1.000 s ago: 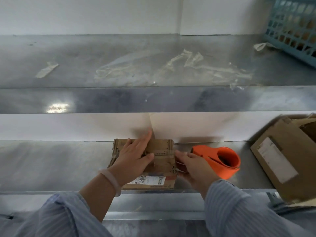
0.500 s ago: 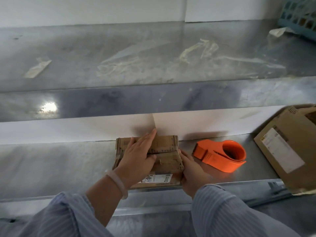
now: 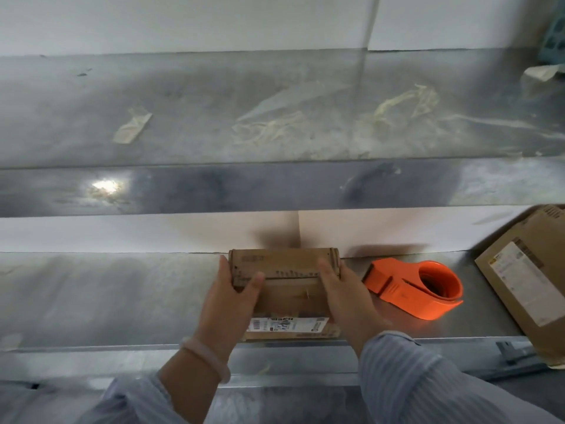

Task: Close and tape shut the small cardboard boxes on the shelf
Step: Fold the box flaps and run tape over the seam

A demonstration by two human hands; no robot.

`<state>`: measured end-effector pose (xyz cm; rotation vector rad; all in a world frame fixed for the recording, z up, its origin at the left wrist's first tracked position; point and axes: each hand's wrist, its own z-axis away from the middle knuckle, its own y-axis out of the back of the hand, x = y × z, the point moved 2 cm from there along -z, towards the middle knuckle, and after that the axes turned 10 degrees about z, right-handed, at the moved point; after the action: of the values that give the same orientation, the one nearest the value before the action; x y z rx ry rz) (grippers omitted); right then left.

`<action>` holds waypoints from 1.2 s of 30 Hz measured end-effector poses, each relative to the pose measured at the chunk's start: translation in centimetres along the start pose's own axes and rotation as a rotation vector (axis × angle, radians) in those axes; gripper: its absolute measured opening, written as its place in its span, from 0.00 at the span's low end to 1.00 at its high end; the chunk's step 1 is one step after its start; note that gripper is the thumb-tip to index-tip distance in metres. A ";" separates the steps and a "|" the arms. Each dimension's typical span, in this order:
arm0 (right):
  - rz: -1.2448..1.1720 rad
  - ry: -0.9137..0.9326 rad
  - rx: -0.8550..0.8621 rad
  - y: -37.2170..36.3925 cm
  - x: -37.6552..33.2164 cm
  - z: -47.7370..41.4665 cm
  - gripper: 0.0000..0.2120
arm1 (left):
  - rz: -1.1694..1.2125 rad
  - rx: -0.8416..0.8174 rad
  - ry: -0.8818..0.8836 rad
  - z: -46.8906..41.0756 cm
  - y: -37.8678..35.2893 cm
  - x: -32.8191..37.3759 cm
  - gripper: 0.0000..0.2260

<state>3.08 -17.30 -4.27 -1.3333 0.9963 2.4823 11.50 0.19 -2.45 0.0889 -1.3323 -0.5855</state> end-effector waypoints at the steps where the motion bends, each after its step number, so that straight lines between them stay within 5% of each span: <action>1: 0.013 0.007 -0.004 -0.2 -0.2 0.1 0.19 | 0.008 0.016 -0.004 -0.1 -0.3 -0.5 0.30; 3: 0.021 0.014 0.006 -0.1 -0.3 0.2 0.12 | 0.054 0.080 -0.007 -0.3 -0.5 -1.2 0.23; 8: 0.134 0.046 -0.025 0.4 -0.5 0.0 0.12 | 0.148 0.178 -0.016 -0.2 -0.8 -1.0 0.04; 18: 0.136 0.022 -0.103 0.8 -0.5 0.1 0.14 | 0.182 0.121 0.005 -0.6 -0.4 -1.6 0.09; 25: 0.091 -0.026 -0.158 1.4 0.7 -0.3 0.22 | 0.444 -0.032 0.023 0.1 0.6 -0.9 0.13; 27: 0.187 0.157 -0.082 1.8 0.7 -0.2 0.28 | 0.289 -0.057 -0.081 0.3 1.1 -1.2 0.13; 30: 0.595 0.733 0.227 2.7 -1.3 1.6 0.25 | -0.369 -0.064 -0.601 0.1 1.9 -1.4 0.25; 32: 0.879 1.043 0.232 1.9 -1.4 2.1 0.24 | -0.736 -0.197 -0.899 -0.1 1.2 -1.8 0.24; 36: 1.167 1.070 0.083 1.1 0.6 1.5 0.25 | -0.910 -0.282 -0.999 -0.1 0.9 -2.4 0.23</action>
<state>1.24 -17.28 -3.62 -2.6569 2.6601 1.9689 11.64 2.04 -4.28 0.1867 -2.1423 -1.7366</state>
